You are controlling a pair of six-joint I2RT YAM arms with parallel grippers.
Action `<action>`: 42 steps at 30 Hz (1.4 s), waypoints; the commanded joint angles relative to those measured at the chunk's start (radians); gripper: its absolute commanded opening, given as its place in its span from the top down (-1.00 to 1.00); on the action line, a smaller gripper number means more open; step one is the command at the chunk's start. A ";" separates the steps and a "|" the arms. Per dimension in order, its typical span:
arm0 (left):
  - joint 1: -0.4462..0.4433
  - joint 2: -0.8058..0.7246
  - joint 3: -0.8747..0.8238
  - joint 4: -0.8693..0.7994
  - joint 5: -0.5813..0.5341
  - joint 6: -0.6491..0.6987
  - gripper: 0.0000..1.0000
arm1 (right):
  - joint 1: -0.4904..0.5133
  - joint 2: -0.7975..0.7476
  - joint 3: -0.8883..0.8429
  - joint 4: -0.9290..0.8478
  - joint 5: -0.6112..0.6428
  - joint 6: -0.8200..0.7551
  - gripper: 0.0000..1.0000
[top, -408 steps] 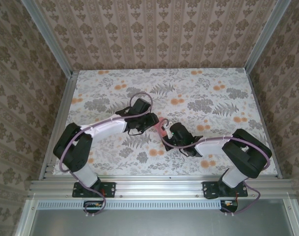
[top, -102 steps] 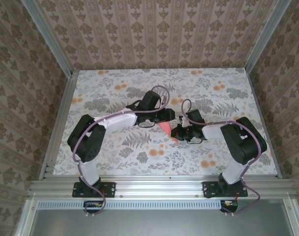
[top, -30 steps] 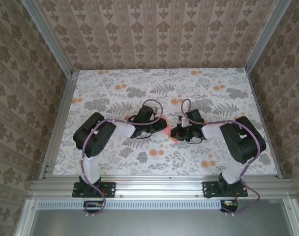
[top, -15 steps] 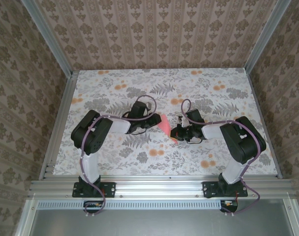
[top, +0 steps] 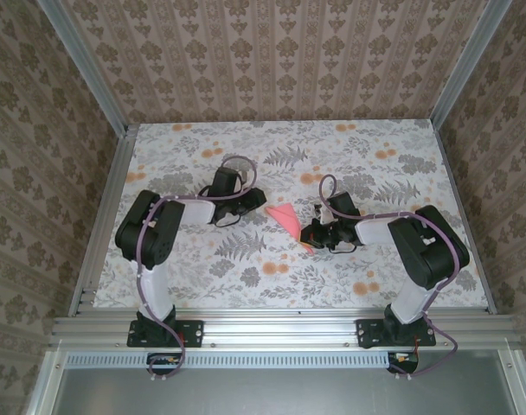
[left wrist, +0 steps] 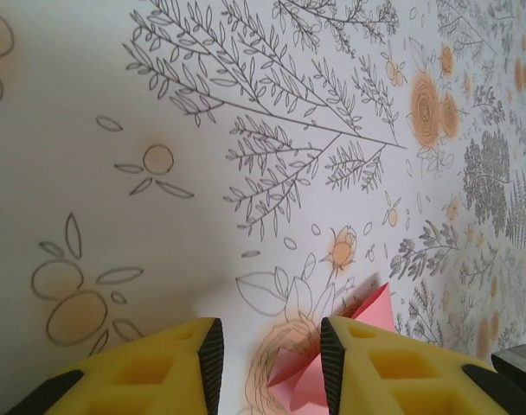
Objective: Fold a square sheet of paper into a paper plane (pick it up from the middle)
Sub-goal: Fold the wing for the fifth time at the center of the table.
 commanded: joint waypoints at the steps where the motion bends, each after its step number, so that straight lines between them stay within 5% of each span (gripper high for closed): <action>1: -0.027 -0.082 0.009 -0.081 -0.002 0.041 0.22 | -0.002 -0.012 -0.020 -0.128 0.038 0.001 1.00; 13: -0.236 -0.118 0.046 -0.193 -0.085 0.020 0.21 | -0.002 -0.147 0.009 -0.105 0.004 0.022 0.93; 25: -0.242 0.018 0.143 -0.205 -0.068 -0.009 0.33 | 0.026 -0.073 0.101 -0.070 -0.076 0.036 1.00; 42: -0.242 0.070 0.157 -0.226 -0.057 0.001 0.33 | 0.050 0.080 0.181 -0.181 0.045 -0.015 1.00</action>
